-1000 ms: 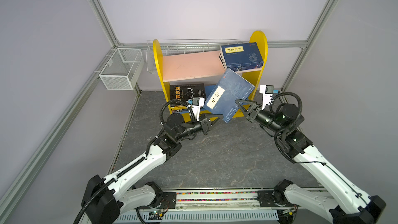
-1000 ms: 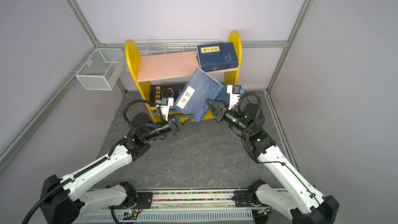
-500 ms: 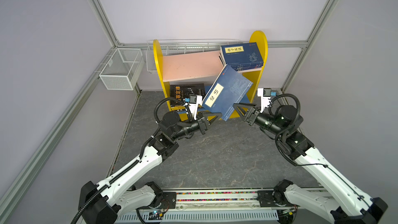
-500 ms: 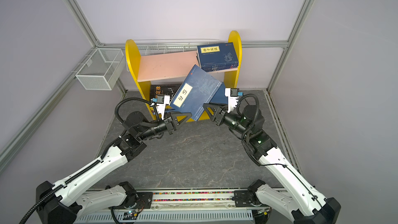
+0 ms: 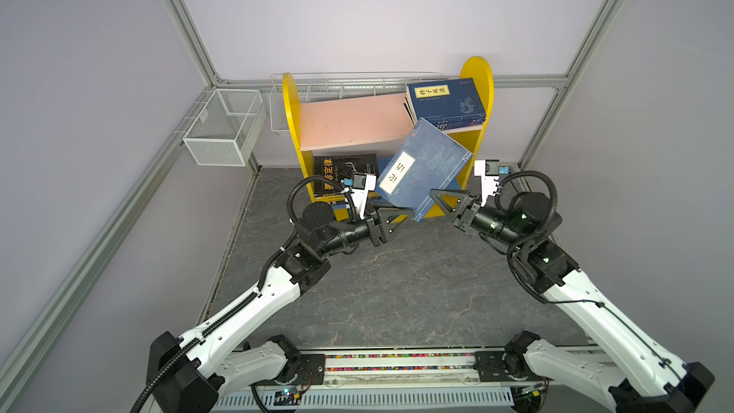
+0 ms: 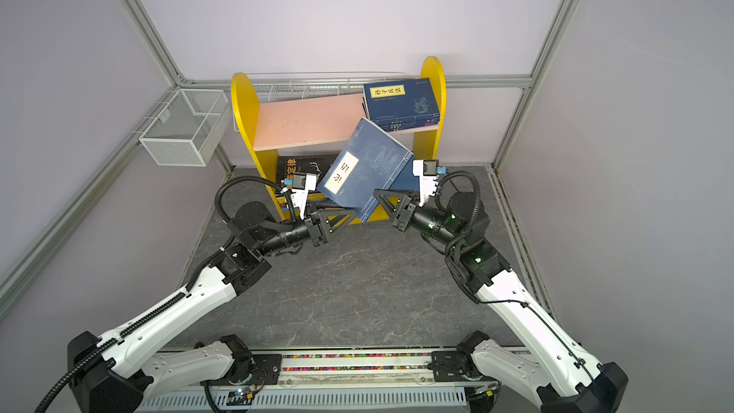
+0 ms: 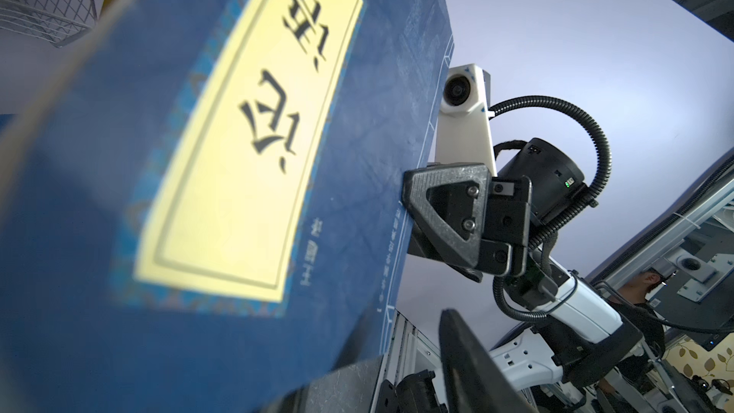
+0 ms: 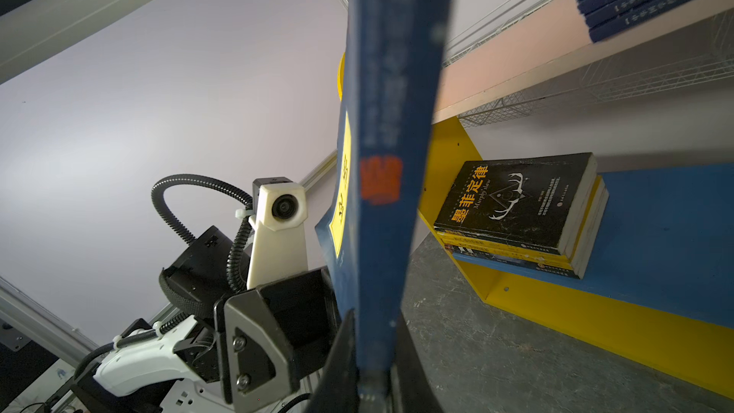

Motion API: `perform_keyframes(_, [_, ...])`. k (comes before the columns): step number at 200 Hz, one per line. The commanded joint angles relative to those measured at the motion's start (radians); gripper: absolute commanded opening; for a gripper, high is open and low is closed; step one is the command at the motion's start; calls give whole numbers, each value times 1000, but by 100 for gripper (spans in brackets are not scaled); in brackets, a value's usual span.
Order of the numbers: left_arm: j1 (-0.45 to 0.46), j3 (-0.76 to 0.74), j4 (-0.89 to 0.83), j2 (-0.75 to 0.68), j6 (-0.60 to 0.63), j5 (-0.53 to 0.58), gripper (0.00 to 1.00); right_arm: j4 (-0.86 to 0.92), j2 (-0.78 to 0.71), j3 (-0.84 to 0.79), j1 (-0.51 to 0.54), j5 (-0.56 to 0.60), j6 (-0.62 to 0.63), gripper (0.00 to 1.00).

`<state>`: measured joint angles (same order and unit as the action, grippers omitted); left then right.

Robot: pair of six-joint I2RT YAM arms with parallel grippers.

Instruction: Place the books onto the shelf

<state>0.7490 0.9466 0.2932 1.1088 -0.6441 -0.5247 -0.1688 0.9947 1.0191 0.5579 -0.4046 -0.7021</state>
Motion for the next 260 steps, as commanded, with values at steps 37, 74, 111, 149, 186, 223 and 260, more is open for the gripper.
perform_keyframes(37, [0,-5,32,-56,14,153,66,-27,100,232,-23,50,127,9])
perform_keyframes(74, [-1,-19,38,-81,2,171,66,-63,181,361,-49,40,113,9])
perform_keyframes(111, [-1,-31,152,-86,-43,133,72,-190,179,270,-54,58,-3,8])
perform_keyframes(149, [-2,19,263,-10,-115,42,77,-334,162,172,-55,40,-98,8])
perform_keyframes(186, [-8,92,309,81,-137,-15,78,-399,157,145,-52,26,-146,8])
perform_keyframes(223, [-15,127,440,159,-217,-50,71,-436,142,131,-46,28,-188,8])
perform_keyframes(260, [-17,164,520,197,-273,-76,39,-422,116,99,-42,48,-191,8])
